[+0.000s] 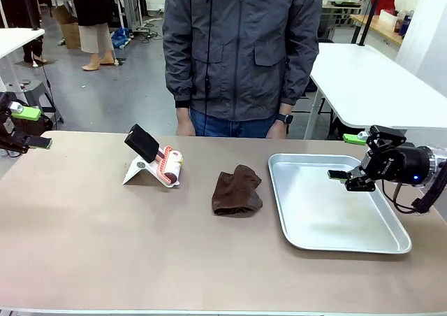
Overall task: Clean the surface of the table.
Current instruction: Return the Lint Roller and towel to their original positions.
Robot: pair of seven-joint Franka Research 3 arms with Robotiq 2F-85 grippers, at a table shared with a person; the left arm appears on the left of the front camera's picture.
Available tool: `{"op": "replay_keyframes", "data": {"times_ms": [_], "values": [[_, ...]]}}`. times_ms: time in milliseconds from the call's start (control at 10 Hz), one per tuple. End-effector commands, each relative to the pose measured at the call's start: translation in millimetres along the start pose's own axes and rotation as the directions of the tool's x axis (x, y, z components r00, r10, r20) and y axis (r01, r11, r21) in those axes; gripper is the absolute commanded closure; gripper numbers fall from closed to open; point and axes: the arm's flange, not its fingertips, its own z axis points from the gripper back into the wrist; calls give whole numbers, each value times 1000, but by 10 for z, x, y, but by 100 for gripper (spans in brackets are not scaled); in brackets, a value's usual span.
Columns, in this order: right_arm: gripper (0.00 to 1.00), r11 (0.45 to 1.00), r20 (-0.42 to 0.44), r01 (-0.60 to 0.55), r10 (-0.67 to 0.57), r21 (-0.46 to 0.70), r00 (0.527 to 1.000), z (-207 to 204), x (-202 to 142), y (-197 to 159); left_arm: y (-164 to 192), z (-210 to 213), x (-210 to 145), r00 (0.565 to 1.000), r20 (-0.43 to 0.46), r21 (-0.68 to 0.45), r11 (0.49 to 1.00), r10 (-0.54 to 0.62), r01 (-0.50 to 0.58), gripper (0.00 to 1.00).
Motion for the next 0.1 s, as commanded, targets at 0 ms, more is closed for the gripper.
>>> {"op": "replay_keyframes", "data": {"times_ms": [0], "values": [[0, 1000, -6, 8, -8, -3, 1000, -14, -10, 48, -42, -15, -38, 1000, -6, 11, 1000, 10, -10, 0]]}}
